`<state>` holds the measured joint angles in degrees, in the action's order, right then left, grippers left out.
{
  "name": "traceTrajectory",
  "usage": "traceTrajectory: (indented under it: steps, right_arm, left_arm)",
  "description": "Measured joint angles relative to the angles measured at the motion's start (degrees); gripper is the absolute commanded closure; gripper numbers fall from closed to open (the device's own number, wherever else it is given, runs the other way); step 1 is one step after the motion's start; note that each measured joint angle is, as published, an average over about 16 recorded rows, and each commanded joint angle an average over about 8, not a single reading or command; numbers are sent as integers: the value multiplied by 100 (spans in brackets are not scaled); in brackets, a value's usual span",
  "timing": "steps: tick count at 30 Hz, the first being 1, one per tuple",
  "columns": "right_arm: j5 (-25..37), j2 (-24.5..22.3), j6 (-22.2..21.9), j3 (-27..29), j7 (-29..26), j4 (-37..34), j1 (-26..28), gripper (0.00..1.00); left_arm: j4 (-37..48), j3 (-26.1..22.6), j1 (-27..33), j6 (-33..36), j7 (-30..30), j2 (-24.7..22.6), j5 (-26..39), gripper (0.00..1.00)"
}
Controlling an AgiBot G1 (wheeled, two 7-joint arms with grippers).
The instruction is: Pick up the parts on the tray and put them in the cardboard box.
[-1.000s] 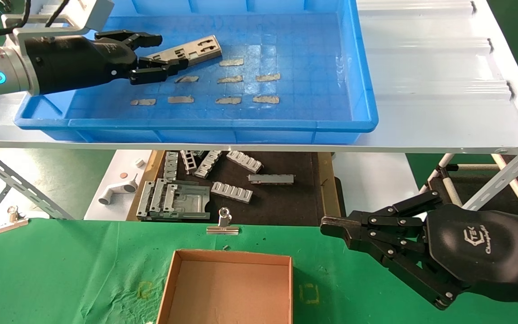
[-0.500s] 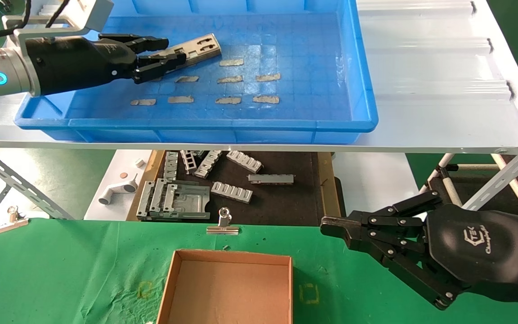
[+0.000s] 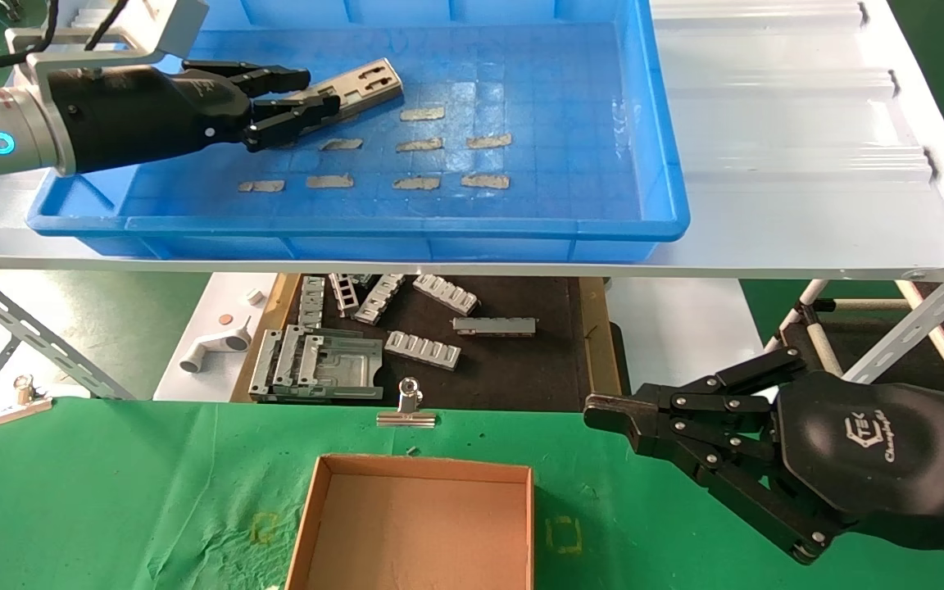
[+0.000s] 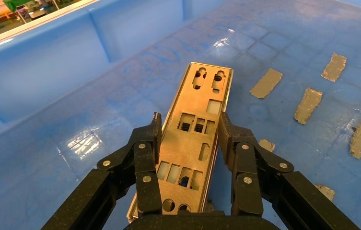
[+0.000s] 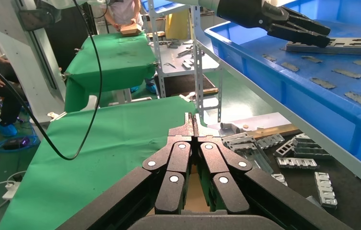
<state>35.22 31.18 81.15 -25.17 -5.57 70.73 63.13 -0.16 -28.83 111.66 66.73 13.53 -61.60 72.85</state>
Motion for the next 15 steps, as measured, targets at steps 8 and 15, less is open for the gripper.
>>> traceTrajectory:
  steps: [8, 15]
  right_arm:
    - [0, 0, 0, 0, 0, 0, 0, 100]
    - [0, 0, 0, 0, 0, 0, 0, 100]
  left_arm:
    - [-35, 22, 47, 105, 53, 37, -31, 100]
    - [-107, 50, 154, 427, 132, 147, -74, 100]
